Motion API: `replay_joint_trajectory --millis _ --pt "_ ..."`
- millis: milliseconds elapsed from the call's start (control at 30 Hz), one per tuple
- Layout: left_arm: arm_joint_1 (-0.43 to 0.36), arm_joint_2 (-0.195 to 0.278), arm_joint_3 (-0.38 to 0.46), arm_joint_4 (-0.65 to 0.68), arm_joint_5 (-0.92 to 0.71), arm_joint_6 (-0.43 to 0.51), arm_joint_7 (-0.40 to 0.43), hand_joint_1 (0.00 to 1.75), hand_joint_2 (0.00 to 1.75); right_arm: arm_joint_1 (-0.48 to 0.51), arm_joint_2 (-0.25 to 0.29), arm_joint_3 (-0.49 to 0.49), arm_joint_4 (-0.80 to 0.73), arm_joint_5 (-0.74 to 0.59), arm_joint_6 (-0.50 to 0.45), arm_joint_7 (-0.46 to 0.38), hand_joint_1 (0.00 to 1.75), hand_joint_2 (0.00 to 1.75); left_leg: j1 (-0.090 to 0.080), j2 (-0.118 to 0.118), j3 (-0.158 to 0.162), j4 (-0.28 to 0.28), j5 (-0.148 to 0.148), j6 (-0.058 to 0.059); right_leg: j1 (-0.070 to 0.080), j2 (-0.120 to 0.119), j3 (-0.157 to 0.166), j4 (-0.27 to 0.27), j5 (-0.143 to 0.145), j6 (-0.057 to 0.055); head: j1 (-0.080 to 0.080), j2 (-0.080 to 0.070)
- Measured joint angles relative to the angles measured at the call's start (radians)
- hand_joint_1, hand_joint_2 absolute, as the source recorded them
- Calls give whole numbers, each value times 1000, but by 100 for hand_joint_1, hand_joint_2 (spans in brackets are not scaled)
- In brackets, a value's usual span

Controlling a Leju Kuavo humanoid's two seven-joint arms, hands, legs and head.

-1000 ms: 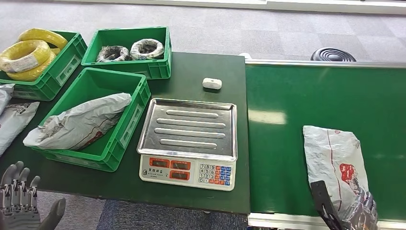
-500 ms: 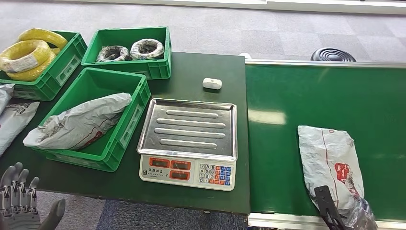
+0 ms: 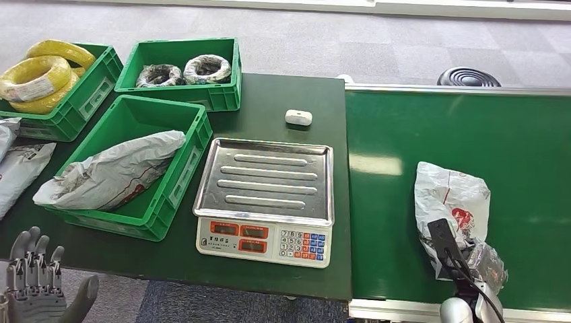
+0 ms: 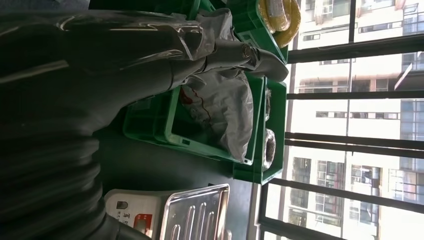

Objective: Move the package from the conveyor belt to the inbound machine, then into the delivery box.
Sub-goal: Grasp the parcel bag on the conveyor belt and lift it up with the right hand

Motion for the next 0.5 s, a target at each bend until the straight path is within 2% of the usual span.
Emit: replay_joint_trajectory --millis 100,233,333,400,500 --pt "0 11 -11 1 0 14 0 0 175 -30 -2 11 27 0 -10 -10 175 175 0 -1 -2 0 0 0 0 0 0 0 0 0 0 0" --pt "0 19 -24 0 2 42 0 0 175 -82 3 21 15 -32 -91 -101 175 175 0 0 -2 0 0 0 0 0 -1 0 0 0 0 0" --pt "0 21 -29 -2 1 52 0 0 175 -119 6 32 -23 -54 -116 -129 175 175 0 -1 -1 0 0 0 0 -1 0 0 0 0 0 0" --pt "0 22 -32 -2 -3 55 -4 0 175 -131 9 43 -56 -108 -158 -200 175 175 0 -2 -1 0 0 0 0 -1 0 0 0 0 0 0" --pt "-3 23 -37 -2 -14 54 -12 0 175 -146 14 76 -148 -205 -258 -363 175 175 0 -2 -2 0 1 0 0 -1 -1 1 0 0 0 0"
